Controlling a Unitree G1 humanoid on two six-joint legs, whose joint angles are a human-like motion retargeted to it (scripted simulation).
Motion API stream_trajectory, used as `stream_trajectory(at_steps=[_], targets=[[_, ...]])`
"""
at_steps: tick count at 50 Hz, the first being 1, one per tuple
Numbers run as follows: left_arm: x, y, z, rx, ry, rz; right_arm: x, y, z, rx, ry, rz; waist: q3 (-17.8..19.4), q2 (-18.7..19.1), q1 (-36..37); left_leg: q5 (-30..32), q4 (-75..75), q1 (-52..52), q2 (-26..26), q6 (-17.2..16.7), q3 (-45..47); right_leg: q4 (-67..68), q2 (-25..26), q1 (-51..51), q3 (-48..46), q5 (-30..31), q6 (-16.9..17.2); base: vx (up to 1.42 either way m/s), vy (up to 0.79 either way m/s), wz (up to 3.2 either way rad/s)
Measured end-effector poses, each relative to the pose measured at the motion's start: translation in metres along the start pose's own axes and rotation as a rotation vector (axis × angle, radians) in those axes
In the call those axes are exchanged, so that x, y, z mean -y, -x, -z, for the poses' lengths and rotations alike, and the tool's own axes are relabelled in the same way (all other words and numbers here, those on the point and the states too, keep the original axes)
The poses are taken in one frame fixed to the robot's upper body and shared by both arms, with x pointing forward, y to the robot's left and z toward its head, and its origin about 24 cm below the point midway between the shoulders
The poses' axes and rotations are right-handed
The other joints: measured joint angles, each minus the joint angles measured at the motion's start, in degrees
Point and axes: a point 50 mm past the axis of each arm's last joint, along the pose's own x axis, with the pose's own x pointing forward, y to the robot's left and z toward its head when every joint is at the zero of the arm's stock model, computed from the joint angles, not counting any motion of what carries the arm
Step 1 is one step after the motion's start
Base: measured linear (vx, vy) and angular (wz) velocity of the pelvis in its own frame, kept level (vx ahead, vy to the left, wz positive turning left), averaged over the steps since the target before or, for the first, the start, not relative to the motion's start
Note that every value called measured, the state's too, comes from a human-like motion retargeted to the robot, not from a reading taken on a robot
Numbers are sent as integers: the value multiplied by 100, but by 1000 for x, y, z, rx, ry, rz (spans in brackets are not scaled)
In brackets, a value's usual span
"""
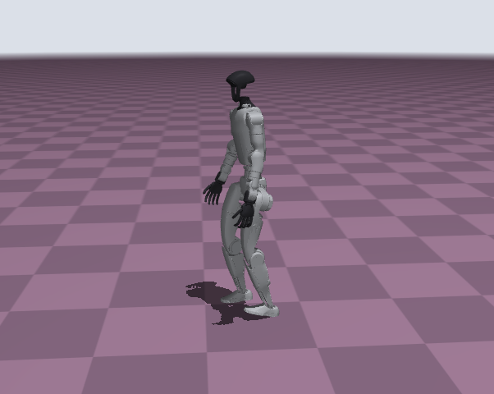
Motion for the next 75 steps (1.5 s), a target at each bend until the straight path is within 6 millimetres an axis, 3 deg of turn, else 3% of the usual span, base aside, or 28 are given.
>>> stream_trajectory(at_steps=[5, 12, 20, 33, 44, 59, 67, 72, 75], targets=[[-4, -2, -25, 78, -64, -32, -8, 1, 2, 7, 58, -30, 15, -66, -358, 323, -699, 237, -133, 34, 450, 667, -210, -493, -300, -178, 73, 1, 18, -56], [-6, -2, -59, 187, -100, -48, -12, 5, 22, -50, 110, -65, -97, -23, -526, 739, -1610, 485, -197, 46, 998, 798, -543, -646, -1336, -377, -98, -1, 11, -58], [13, -1, -73, 248, -107, 16, -11, 9, 42, -113, 120, -83, -173, 93, -498, 1007, -2224, 776, -175, 44, 1388, -49, -468, -201, -1770, -72, -136, 1, 3, -41], [34, -2, -45, 168, -109, 114, -15, 14, 55, -145, 138, -108, -208, 166, -396, 856, -2058, 1013, -31, 46, 1564, -1038, -187, 511, -1581, 236, -129, 5, -1, -15], [27, -2, -33, 140, -95, 113, -35, 16, 55, -133, 164, -194, -259, 102, -224, 717, -1758, 1168, 56, -8, 1383, -1309, -83, 963, -1549, 292, -158, 1, 0, 0], [5, 0, -30, 155, -130, 52, -39, 13, 45, -97, 205, -216, -314, 11, 54, 417, -1216, 1256, 202, -63, 1095, -1887, 98, 1648, -1655, 380, -201, 2, -3, 8], [0, 2, -10, 109, -146, 24, -47, 9, 31, -59, 233, -230, -174, 58, 297, -65, 353, 679, 487, -127, 1075, -2161, 334, 1977, -1728, 386, -250, 4, -8, 11], [3, 3, 2, 87, -159, 25, -53, 6, 17, -23, 257, -241, -28, 186, 567, 377, 2086, -177, 1051, -267, 1435, -2233, 536, 2068, -1842, 331, -302, 3, -7, 18], [5, 5, 12, 67, -174, 33, -57, 4, 7, 1, 279, -249, 54, 218, 806, 399, 2914, -698, 1244, -136, 1514, -2219, 579, 2078, -1883, 279, -299, 5, -6, 14]])
